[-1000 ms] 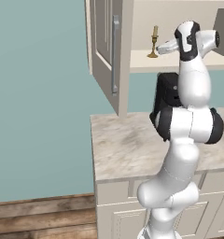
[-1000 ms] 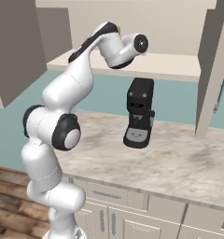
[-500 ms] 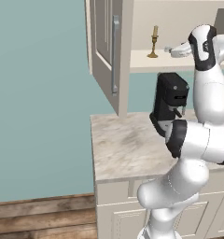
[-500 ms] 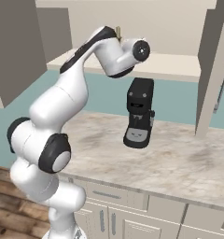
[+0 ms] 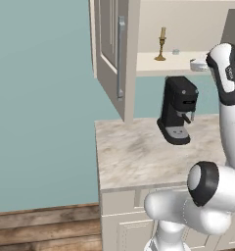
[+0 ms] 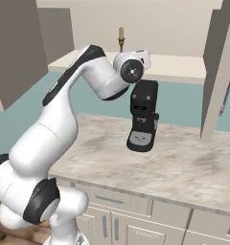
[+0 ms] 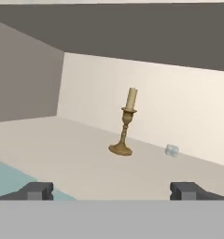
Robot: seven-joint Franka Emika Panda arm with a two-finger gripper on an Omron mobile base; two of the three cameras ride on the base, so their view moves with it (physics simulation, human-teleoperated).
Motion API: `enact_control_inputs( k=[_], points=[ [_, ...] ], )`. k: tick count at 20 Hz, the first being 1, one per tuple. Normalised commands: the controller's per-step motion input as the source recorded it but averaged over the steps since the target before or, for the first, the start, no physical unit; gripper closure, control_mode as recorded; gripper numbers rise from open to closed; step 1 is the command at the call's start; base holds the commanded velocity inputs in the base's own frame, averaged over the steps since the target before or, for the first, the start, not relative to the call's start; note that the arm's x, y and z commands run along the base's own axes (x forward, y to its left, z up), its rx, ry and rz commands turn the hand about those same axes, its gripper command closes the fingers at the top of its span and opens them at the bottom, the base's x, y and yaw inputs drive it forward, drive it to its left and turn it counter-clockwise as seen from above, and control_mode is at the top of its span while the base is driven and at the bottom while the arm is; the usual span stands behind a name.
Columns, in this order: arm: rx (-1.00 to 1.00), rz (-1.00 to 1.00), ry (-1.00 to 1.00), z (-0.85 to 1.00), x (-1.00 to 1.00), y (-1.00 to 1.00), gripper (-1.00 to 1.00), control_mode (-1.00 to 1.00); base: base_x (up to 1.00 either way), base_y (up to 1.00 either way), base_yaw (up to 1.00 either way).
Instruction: Pick the candle and candle from the dining table and place them in the open cabinet. Close the cabinet after placing the objects.
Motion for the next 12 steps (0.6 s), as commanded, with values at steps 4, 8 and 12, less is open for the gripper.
enact_control_inputs(
  k=[4,8,12],
  points=[
    [0.0,-0.15,0.01,-0.02,-0.8,0.0,-1.0,-1.0,0.0,0.0,0.0],
    [0.0,-0.12,0.08,-0.03,-0.77,0.0,-1.0,-1.0,0.0,0.0,0.0],
    [0.0,-0.09,0.13,-0.05,-0.71,0.0,-1.0,-1.0,0.0,0.0,0.0]
  ],
)
